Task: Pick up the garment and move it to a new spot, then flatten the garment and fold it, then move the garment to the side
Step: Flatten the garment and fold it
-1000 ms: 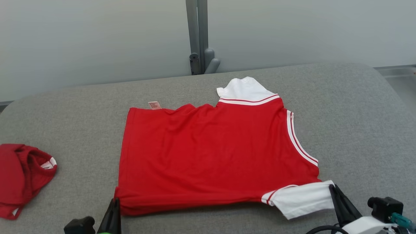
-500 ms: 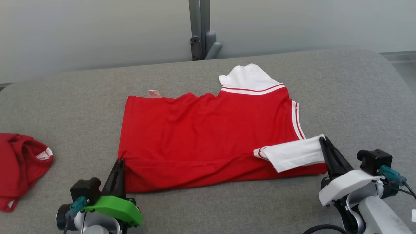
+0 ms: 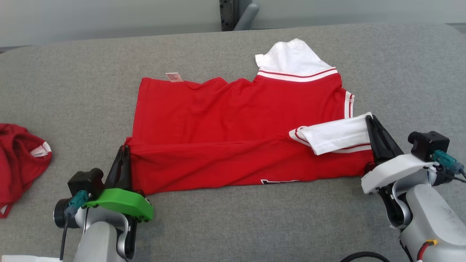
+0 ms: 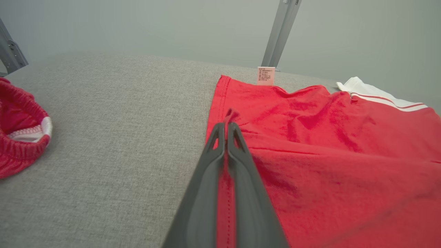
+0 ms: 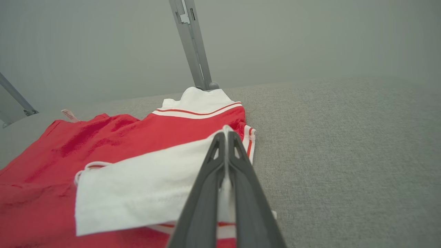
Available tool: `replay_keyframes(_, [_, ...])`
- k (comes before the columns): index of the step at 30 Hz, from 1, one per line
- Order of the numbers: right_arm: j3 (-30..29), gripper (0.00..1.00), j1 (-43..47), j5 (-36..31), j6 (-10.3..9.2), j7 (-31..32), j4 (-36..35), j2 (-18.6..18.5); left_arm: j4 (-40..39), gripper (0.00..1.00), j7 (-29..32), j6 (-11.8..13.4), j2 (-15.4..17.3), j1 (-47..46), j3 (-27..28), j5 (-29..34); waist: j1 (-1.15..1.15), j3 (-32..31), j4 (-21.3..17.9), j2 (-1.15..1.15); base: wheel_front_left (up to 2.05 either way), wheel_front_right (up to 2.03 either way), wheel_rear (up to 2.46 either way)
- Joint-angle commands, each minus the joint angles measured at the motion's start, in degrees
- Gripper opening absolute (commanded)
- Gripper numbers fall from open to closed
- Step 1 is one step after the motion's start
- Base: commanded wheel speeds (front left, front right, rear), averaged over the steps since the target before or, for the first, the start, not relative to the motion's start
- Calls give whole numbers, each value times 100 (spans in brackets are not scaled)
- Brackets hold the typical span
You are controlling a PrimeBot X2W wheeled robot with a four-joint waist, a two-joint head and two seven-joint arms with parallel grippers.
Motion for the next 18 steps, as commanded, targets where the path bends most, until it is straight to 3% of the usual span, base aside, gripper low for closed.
replay_keyframes(1, [-22,0,-79,-24,-8,-16,13,-27,14,0,-1,20,32,-120,22,40,0,148,53,0,0,0,0])
replay_keyframes(18, [-132,0,-475,-227,-8,-16,111,-67,83,0,-2,58,33,-527,-22,152,0,491,106,0,0,0,0])
